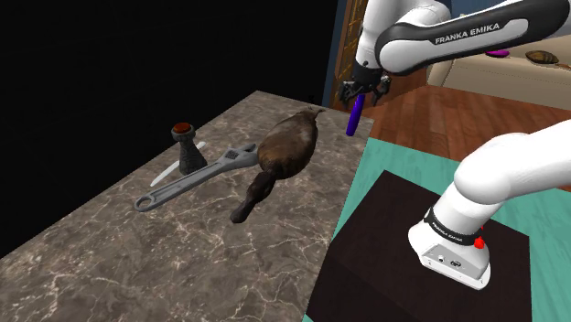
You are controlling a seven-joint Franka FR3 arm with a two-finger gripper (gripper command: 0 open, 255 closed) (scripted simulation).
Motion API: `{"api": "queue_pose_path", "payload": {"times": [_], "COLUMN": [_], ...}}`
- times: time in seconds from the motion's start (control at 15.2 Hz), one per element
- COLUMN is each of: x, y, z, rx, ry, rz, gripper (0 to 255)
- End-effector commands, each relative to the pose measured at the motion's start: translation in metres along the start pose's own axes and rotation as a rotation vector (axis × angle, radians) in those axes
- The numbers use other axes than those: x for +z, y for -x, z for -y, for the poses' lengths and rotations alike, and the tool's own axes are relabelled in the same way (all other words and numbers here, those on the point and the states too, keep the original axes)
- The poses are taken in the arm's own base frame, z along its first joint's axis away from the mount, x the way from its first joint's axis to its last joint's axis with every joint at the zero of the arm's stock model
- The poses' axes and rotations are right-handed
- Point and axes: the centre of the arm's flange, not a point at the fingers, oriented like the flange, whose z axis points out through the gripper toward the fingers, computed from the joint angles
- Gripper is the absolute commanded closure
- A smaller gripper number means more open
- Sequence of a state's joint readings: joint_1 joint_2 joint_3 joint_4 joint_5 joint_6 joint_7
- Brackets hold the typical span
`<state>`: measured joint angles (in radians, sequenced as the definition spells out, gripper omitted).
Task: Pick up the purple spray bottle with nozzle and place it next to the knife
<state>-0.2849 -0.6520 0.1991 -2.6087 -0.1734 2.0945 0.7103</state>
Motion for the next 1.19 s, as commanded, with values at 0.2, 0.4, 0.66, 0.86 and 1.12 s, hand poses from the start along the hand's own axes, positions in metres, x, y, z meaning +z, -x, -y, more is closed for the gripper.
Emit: {"api": "queue_pose_path", "payload": {"times": [0.2,0.4,0.66,0.86,1.12], "x": [0.033,0.049,0.062,0.062,0.062], "y": [-0.012,-0.013,-0.013,-0.013,-0.013], "z": [-0.004,-0.004,-0.004,-0.004,-0.004], "rx": [0.168,0.168,0.168,0.168,0.168], "ry": [0.016,0.016,0.016,0.016,0.016], "rz": [-0.054,-0.054,-0.054,-0.054,-0.054], "gripper": [0,0,0,0,255]}}
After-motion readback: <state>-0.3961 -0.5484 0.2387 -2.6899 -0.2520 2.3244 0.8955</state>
